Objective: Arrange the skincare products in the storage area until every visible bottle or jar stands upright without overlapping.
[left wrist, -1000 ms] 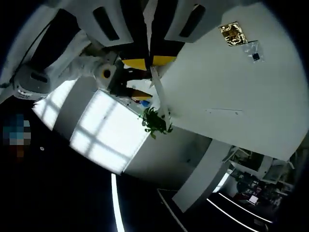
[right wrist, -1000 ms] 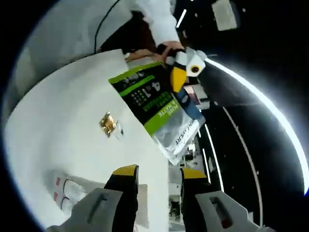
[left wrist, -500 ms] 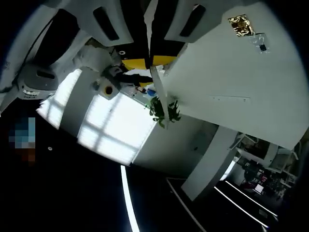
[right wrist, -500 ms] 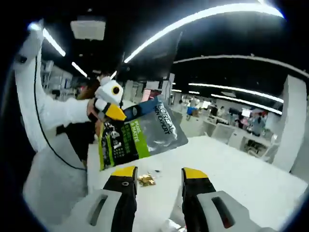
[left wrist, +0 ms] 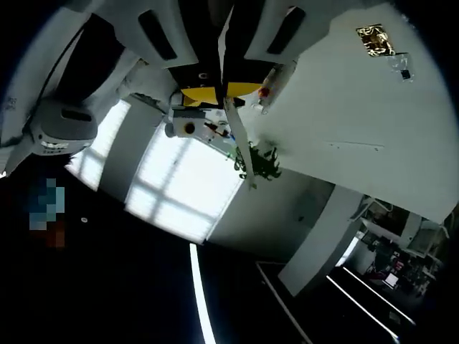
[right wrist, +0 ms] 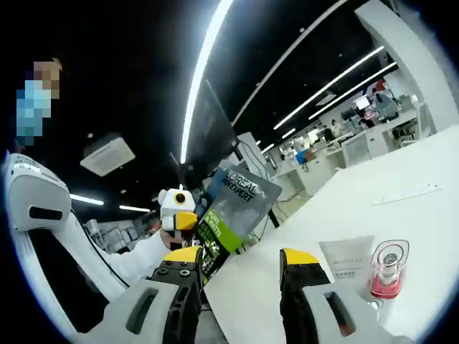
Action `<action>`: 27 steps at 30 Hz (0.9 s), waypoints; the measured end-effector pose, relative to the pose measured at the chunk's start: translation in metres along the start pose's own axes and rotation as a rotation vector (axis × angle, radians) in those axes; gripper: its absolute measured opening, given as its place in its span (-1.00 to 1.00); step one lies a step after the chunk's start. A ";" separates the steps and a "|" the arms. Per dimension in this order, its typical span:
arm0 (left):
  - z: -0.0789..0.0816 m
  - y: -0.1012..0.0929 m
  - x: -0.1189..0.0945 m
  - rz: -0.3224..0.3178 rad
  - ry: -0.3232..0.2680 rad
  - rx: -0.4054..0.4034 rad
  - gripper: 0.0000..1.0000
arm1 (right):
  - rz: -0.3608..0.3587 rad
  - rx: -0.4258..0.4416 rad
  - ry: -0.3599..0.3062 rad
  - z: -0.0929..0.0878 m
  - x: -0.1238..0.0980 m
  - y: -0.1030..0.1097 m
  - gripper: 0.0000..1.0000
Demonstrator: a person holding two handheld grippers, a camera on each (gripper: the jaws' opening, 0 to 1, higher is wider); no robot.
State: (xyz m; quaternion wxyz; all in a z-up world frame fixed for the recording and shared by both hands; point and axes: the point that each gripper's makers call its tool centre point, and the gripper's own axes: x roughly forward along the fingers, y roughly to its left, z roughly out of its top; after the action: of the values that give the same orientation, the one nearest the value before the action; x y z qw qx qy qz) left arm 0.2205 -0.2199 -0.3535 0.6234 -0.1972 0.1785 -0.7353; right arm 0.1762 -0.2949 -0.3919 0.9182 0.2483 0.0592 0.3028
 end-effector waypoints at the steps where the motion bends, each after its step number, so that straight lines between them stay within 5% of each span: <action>1: 0.000 -0.003 0.001 -0.015 -0.006 -0.003 -1.00 | 0.007 0.022 -0.010 0.001 0.002 0.002 -0.20; 12: 0.006 -0.014 0.009 -0.046 -0.110 -0.009 -1.00 | 0.109 0.156 -0.004 -0.020 0.020 0.037 -0.56; 15: 0.006 -0.011 0.011 -0.024 -0.144 -0.012 -1.00 | 0.145 0.253 -0.048 -0.020 0.026 0.049 -0.63; 23: 0.004 -0.006 0.009 0.005 -0.223 -0.015 -1.00 | 0.111 0.264 -0.059 -0.016 0.031 0.045 -0.95; 27: 0.001 0.000 0.005 0.052 -0.207 0.053 -1.00 | 0.099 0.156 -0.017 -0.020 0.030 0.046 -1.00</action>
State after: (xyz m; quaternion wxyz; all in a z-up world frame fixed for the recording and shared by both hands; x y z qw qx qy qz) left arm 0.2207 -0.2245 -0.3522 0.6623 -0.2506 0.0985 -0.6992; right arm 0.1710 -0.2373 -0.3854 0.8805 0.3240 0.0626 0.3404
